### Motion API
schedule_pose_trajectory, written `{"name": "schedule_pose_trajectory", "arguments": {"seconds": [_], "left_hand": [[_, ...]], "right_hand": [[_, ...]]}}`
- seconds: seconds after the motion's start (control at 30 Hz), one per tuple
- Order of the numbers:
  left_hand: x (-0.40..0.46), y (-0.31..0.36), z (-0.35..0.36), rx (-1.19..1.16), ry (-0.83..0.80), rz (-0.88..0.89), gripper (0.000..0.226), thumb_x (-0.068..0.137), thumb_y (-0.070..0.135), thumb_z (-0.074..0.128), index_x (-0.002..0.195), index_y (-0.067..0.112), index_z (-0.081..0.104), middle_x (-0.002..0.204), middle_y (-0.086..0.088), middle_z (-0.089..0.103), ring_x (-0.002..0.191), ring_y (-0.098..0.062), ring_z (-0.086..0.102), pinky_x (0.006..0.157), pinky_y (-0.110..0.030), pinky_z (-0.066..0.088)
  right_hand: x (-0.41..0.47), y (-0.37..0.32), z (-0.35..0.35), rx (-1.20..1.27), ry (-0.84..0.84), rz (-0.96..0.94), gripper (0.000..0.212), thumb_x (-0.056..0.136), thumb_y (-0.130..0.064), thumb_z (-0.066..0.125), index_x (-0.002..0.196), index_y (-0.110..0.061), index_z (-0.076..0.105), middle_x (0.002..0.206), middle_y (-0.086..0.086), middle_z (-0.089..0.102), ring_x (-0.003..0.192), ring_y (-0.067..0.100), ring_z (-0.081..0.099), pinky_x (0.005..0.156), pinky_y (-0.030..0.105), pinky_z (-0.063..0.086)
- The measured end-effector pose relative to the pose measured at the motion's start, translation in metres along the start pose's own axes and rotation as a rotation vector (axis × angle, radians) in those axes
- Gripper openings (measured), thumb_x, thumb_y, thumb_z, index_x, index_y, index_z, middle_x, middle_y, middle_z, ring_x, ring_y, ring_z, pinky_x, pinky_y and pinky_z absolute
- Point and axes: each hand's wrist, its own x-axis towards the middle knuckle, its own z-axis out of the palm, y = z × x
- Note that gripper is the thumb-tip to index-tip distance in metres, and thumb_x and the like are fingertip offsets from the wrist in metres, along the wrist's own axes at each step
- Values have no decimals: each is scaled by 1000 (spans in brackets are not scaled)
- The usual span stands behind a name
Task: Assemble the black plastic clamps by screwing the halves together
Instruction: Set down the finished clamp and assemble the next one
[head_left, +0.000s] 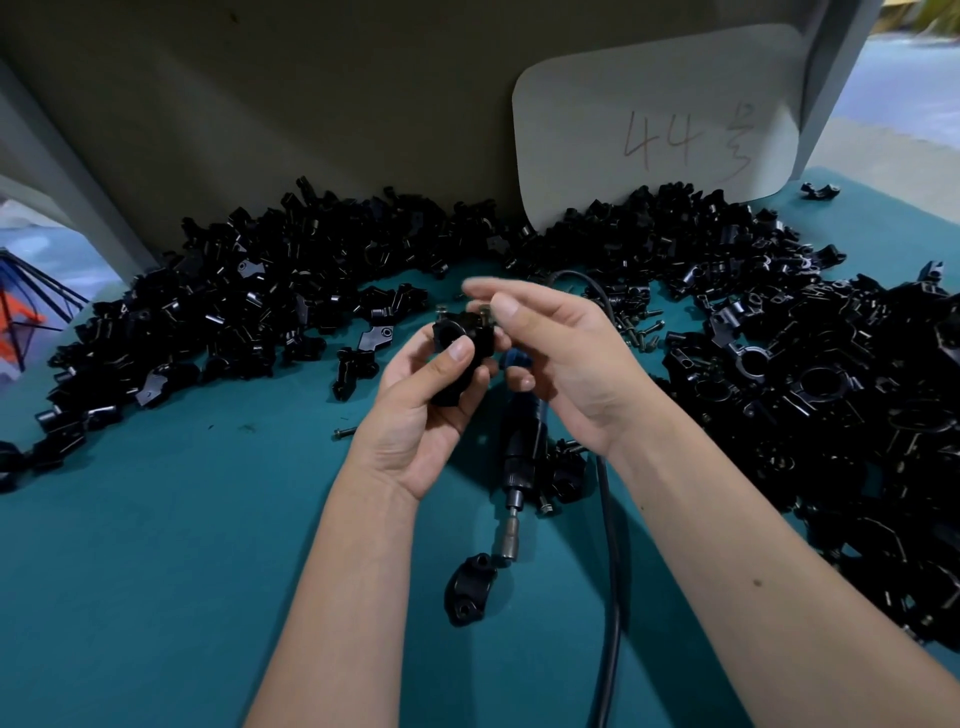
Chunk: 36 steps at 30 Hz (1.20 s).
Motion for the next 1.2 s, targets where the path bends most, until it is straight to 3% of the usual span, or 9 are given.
{"name": "schedule_pose_trajectory", "arguments": {"seconds": [0.3,0.47,0.57,0.63,0.67,0.8,0.97,1.07,1.2], "left_hand": [[-2,0,1,44,30,-5,46,79,10,76,122,5,61,96,-5,76,80,-14,71,70,-18,58],[0,-3,3,189,33,61,40,76,7,77,112,8,61,79,-1,73,82,-12,74,79,-24,59],[1,-5,4,199,30,94,36,76,7,78,108,11,63,80,-2,75,81,-14,75,80,-25,60],[1,-5,4,183,28,92,36,76,8,79,109,11,65,88,-4,76,82,-16,75,76,-22,59],[0,-5,4,185,32,91,36,76,8,79,110,11,65,87,-4,76,81,-15,75,76,-22,59],[0,-7,4,225,43,106,39,74,7,79,109,10,63,73,1,69,79,-12,73,81,-27,60],[1,-7,6,209,46,102,41,74,7,79,112,8,63,85,-6,76,80,-15,74,76,-24,60],[1,-4,5,160,51,104,38,74,7,79,109,11,64,88,-7,77,80,-16,74,74,-22,59],[1,-7,7,216,59,162,35,74,6,79,105,12,64,80,-2,75,82,-17,75,77,-24,59]], "right_hand": [[2,4,9,-121,213,-162,6,88,-13,80,83,-15,79,79,3,71,68,9,58,53,15,42],[4,10,11,-209,358,-189,26,80,-20,88,64,-24,68,66,-3,65,62,11,56,59,26,46],[1,5,8,-163,255,-126,7,88,-21,81,83,-23,76,79,-3,70,71,10,58,53,21,42],[-1,2,7,-129,169,-72,6,94,-16,75,94,-18,81,90,9,75,79,21,58,51,21,41],[-1,0,7,-127,179,-60,6,93,-13,76,91,-16,82,89,16,75,78,24,58,51,20,41],[3,1,10,-171,335,-27,24,80,-15,88,62,-20,73,70,3,70,61,6,59,51,13,43],[2,0,-1,-159,208,36,14,91,-26,79,79,-20,77,74,0,65,66,9,54,50,20,40],[1,-1,-4,-169,134,-4,12,96,-18,72,94,-21,84,80,1,71,73,11,56,52,21,41],[3,3,7,-154,297,-106,16,86,-12,83,72,-20,80,74,4,74,61,9,60,50,16,43]]}}
